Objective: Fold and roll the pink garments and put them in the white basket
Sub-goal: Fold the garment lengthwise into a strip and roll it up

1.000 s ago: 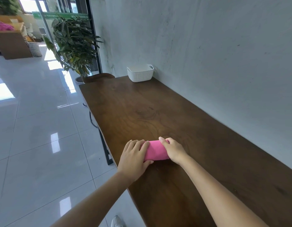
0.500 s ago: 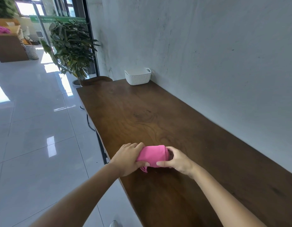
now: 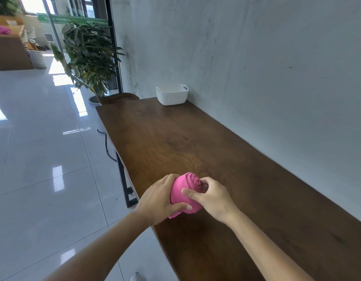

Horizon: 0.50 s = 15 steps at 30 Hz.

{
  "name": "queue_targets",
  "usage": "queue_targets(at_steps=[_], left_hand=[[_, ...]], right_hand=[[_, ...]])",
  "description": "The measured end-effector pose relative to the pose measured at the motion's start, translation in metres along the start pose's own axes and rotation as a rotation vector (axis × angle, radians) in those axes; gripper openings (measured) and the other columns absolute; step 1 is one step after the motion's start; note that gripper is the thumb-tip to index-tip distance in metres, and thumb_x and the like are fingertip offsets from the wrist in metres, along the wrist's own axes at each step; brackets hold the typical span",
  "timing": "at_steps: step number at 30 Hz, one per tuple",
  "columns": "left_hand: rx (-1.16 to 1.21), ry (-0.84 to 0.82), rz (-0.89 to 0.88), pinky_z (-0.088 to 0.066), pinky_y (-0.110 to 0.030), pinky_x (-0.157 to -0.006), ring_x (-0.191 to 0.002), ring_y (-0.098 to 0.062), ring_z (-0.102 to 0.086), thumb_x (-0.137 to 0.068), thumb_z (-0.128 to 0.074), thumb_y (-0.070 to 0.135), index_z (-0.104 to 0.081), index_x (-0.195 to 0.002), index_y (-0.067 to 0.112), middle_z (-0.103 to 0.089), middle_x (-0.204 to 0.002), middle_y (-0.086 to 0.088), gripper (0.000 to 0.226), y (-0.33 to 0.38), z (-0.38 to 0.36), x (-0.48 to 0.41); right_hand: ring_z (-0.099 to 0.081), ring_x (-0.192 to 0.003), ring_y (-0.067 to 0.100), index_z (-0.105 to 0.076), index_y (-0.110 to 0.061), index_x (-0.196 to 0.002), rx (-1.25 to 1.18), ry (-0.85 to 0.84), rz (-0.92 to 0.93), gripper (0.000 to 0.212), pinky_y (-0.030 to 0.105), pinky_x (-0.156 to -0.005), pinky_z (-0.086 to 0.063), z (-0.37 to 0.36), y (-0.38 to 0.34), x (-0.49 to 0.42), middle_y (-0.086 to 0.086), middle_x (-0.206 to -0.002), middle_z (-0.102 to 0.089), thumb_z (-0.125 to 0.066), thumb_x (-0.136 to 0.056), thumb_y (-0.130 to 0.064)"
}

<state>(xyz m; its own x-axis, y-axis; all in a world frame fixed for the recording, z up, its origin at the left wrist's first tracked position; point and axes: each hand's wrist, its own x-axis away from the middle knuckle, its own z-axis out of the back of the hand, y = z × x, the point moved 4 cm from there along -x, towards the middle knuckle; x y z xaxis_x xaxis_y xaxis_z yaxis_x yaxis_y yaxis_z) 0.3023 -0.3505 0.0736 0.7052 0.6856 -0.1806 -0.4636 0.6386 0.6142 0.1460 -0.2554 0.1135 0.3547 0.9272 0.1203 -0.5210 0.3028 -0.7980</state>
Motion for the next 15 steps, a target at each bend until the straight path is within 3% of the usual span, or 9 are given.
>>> queue_targets(at_steps=[3,6,8,10,13,15], left_hand=[[0.103,0.098,0.006,-0.053,-0.015,-0.091,-0.109,-0.001,-0.057,-0.068,-0.067,0.085,-0.037,-0.137,0.046,-0.052,-0.125,0.028,0.085,0.009,0.006,0.007],[0.220,0.195,0.035,-0.052,-0.011,-0.086,-0.105,0.004,-0.059,-0.069,-0.068,0.083,-0.033,-0.129,0.054,-0.051,-0.117,0.035,0.076,0.015,0.013,0.016],[0.320,0.257,0.082,-0.056,-0.016,-0.086,-0.104,0.003,-0.061,-0.068,-0.068,0.083,-0.035,-0.129,0.053,-0.053,-0.116,0.034,0.075,0.012,0.016,0.021],[0.404,0.308,0.122,-0.059,-0.021,-0.085,-0.104,0.002,-0.063,-0.068,-0.068,0.083,-0.036,-0.132,0.051,-0.056,-0.118,0.029,0.079,0.008,0.019,0.026],[0.486,0.370,0.154,-0.059,-0.019,-0.080,-0.102,0.000,-0.065,-0.071,-0.064,0.083,-0.026,-0.143,0.054,-0.052,-0.123,0.029,0.086,0.006,0.026,0.035],[0.523,0.396,0.169,-0.060,-0.022,-0.080,-0.101,0.000,-0.064,-0.075,-0.061,0.082,-0.029,-0.143,0.054,-0.052,-0.120,0.033,0.080,0.005,0.029,0.038]], right_hand=[[-0.063,-0.096,0.008,-0.056,-0.026,-0.129,0.022,0.060,0.024,0.074,0.013,-0.070,-0.056,-0.005,-0.020,0.005,-0.012,-0.115,-0.062,-0.066,-0.074,-0.075],[-0.063,-0.095,0.006,-0.060,-0.026,-0.127,0.017,0.093,0.052,0.067,0.009,-0.064,-0.052,-0.005,-0.038,0.009,-0.011,-0.115,-0.065,-0.048,-0.084,-0.076],[-0.063,-0.097,0.002,-0.065,-0.027,-0.124,-0.014,0.061,0.072,0.065,0.006,-0.064,-0.047,-0.006,-0.046,0.011,-0.015,-0.112,-0.068,-0.038,-0.090,-0.075],[-0.065,-0.103,-0.001,-0.069,-0.031,-0.119,-0.093,-0.008,0.093,0.064,0.008,-0.074,-0.047,-0.009,-0.050,0.012,-0.016,-0.108,-0.072,-0.031,-0.093,-0.076],[-0.065,-0.103,-0.006,-0.071,-0.032,-0.114,-0.215,-0.102,0.076,0.062,0.008,-0.077,-0.048,-0.017,-0.054,0.015,-0.017,-0.106,-0.074,-0.028,-0.095,-0.073],[-0.065,-0.103,-0.007,-0.071,-0.032,-0.115,-0.284,-0.129,0.061,0.060,0.008,-0.077,-0.049,-0.022,-0.056,0.018,-0.017,-0.107,-0.074,-0.028,-0.097,-0.070]])
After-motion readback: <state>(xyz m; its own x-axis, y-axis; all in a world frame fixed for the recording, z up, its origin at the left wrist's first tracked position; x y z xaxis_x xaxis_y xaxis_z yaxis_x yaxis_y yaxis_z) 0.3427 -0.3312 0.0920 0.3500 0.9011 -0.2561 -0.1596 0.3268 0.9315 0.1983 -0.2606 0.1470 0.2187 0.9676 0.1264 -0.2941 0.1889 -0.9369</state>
